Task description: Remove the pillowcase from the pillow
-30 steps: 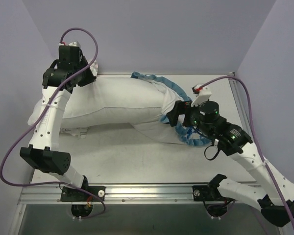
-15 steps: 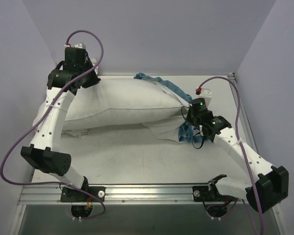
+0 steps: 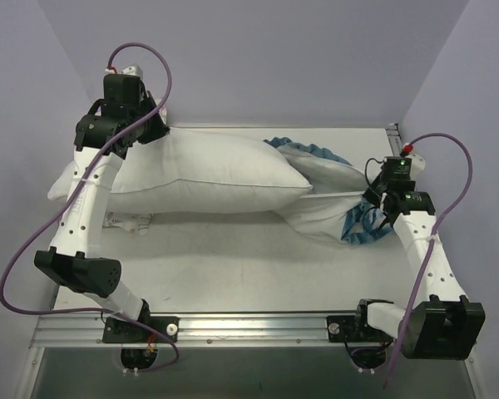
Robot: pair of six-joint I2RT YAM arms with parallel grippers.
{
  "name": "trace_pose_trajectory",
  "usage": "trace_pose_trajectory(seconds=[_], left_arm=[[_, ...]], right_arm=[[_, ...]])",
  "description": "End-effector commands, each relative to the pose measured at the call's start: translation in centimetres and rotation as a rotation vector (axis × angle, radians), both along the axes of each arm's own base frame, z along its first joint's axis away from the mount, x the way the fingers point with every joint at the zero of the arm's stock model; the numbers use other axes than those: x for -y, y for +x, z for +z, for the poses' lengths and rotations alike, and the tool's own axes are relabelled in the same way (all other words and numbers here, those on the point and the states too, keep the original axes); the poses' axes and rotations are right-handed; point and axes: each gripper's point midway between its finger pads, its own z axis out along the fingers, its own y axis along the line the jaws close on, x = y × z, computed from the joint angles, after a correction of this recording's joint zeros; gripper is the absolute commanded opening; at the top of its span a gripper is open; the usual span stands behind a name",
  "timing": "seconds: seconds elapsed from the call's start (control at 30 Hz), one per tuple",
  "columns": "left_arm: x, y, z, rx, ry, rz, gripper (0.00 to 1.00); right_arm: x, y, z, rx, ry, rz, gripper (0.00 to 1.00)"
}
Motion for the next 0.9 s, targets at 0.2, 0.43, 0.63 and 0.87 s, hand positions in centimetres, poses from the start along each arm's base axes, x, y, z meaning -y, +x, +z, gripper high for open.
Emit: trace_pose_trajectory(seconds=[0.2, 0.43, 0.63, 0.87], left_arm=[[1.9, -0.8, 13.2, 0.385, -0.188, -0.081, 0.0], [2.9, -3.6, 21.0, 0.563, -0.321, -0.137, 0.0], [3.8, -4.0, 22.8, 0.593, -0.387, -0.166, 0.0], [6.3, -2.7, 23.2, 0.629, -0.426, -0.191, 0.0]], right_arm=[[4.2, 0.1, 3.2, 0.067, 0.055, -0.172, 0.0], [3.8, 0.4, 1.4, 0.023, 0.089, -0.162, 0.0], [3.3, 0.6, -0.6, -0.01, 0.112, -0.151, 0.0], [-1.5, 0.5, 0.9, 0.038, 0.128, 0.004, 0.0]])
